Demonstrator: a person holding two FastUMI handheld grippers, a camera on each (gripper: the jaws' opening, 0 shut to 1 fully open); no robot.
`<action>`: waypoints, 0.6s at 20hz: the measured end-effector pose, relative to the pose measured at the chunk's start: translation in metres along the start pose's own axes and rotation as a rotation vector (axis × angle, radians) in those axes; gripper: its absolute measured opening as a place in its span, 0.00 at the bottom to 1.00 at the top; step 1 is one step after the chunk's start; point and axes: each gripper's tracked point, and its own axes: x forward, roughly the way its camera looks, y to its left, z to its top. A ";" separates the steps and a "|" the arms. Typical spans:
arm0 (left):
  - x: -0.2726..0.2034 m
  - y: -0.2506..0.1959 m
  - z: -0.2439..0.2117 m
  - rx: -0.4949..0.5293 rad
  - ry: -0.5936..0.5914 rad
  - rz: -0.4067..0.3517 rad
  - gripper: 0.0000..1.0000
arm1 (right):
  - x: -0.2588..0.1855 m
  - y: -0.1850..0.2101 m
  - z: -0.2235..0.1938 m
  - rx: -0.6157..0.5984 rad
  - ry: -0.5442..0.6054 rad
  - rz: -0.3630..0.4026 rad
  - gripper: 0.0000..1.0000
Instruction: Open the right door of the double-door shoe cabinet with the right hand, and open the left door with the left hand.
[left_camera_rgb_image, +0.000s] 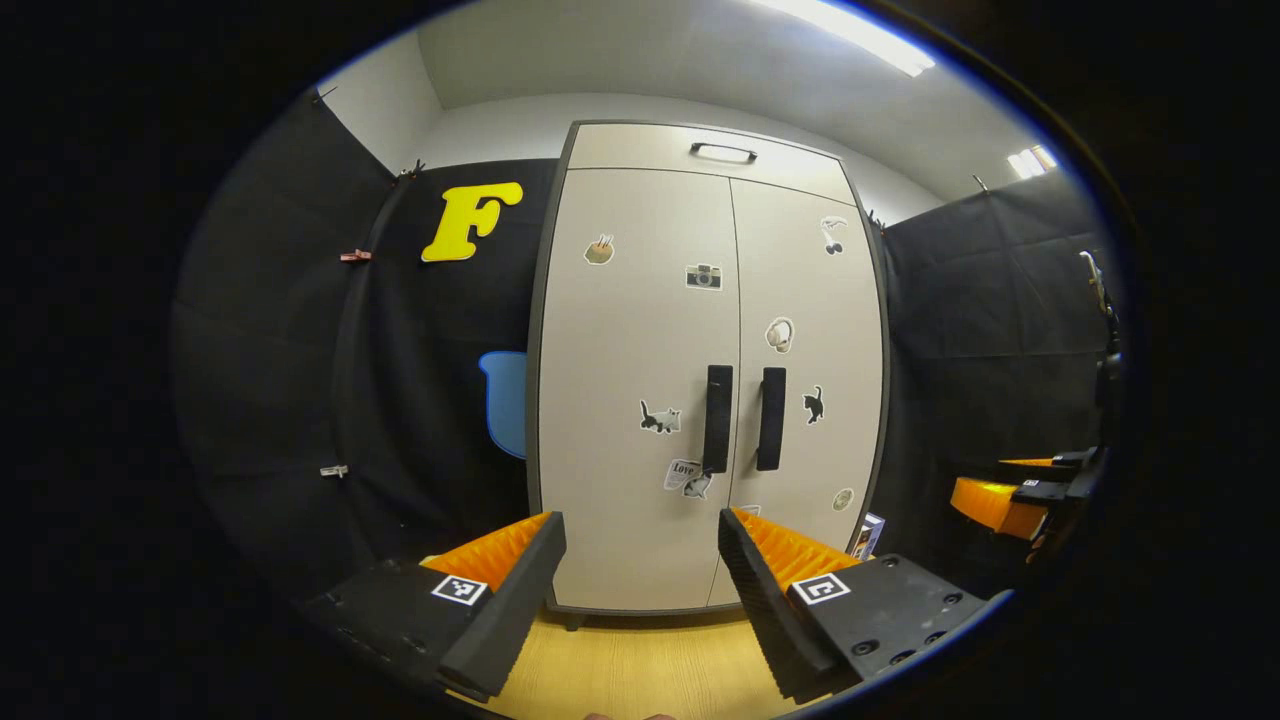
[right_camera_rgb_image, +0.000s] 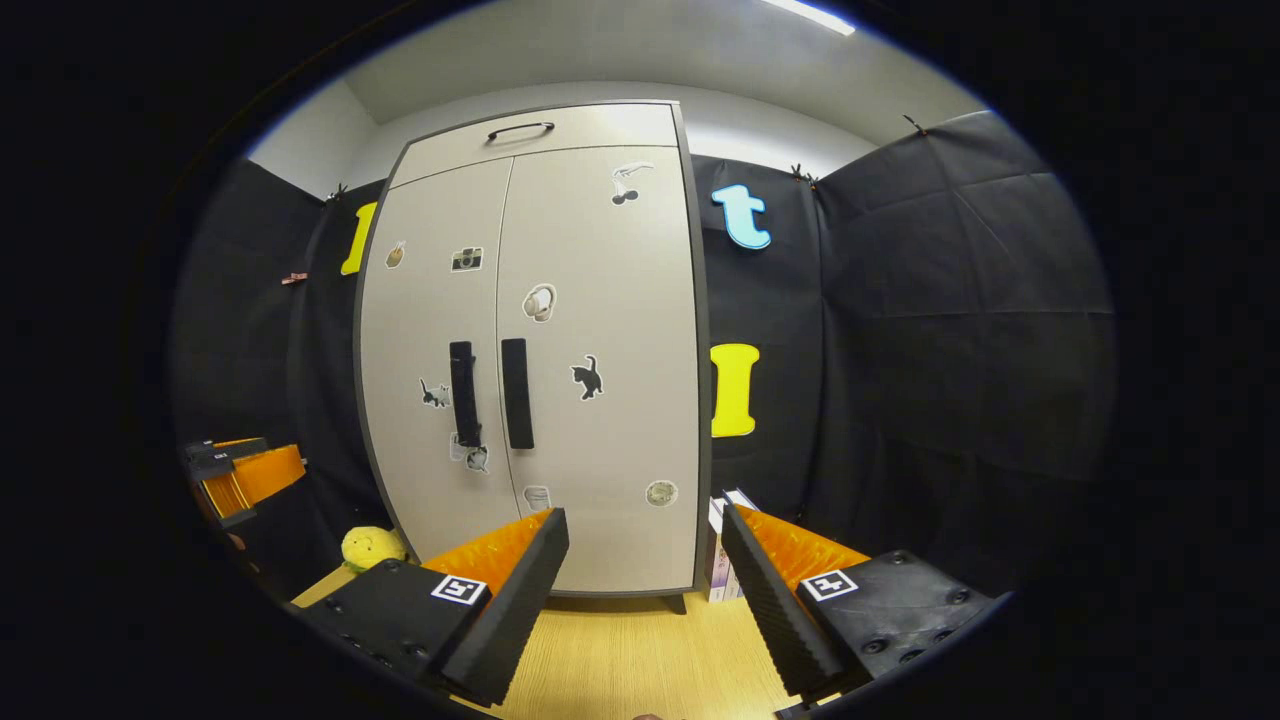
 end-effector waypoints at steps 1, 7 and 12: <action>-0.001 0.000 -0.001 0.000 0.002 0.002 0.95 | 0.000 0.000 0.000 -0.001 0.001 0.002 0.98; -0.005 0.004 -0.008 -0.009 0.018 0.007 0.95 | 0.002 0.003 0.002 0.003 -0.002 0.014 0.98; -0.006 0.010 -0.012 -0.029 0.032 0.018 0.95 | 0.013 0.016 0.009 -0.002 -0.005 0.051 0.98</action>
